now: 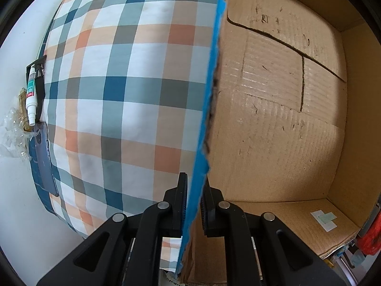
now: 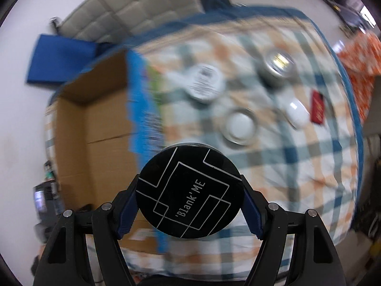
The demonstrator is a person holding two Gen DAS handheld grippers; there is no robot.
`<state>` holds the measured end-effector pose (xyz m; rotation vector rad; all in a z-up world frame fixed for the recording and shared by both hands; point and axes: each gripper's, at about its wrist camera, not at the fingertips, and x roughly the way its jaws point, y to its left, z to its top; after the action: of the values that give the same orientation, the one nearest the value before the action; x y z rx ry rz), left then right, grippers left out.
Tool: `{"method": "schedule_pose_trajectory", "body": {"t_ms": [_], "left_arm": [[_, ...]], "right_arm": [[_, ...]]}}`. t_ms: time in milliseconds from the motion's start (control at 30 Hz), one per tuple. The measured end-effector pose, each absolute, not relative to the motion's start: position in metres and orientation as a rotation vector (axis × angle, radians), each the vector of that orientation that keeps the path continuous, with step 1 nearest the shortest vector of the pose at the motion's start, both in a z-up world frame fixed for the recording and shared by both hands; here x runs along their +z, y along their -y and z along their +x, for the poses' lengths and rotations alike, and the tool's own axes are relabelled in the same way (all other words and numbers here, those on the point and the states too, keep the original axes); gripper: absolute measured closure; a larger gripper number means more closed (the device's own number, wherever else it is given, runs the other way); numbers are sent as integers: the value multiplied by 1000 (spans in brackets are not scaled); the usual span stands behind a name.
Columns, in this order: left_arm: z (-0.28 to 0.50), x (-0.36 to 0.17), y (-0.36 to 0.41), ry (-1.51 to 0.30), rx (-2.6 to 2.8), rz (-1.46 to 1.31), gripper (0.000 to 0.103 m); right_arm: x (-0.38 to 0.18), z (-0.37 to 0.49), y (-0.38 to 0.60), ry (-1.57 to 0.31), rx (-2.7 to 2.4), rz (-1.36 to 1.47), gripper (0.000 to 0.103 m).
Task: Organize rigid objects
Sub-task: 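Carry the compact into the box and open the right gripper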
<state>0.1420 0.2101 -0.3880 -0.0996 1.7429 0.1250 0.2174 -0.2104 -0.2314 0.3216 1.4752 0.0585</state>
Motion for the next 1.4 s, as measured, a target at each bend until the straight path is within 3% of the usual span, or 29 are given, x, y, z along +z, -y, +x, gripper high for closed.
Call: {"method": "schedule_pose_trajectory", "body": {"t_ms": [233,567,900,1400], "left_arm": [[142,-388,-213,-1743,121,-104,95],[140,-389,-218,-1746,122,-120,95],[139,-391,-224,-1749,115,-131,95],[143,-394,-221,-1755,113,-125,95]], "right_arm": [[-216,249,132,-1464,208,258,25],[-273,294,55,-1528,266,178,25],[-329,315,32,-1586,259,278,25],[-374,327,-4,-1635,236,190,25]]}}
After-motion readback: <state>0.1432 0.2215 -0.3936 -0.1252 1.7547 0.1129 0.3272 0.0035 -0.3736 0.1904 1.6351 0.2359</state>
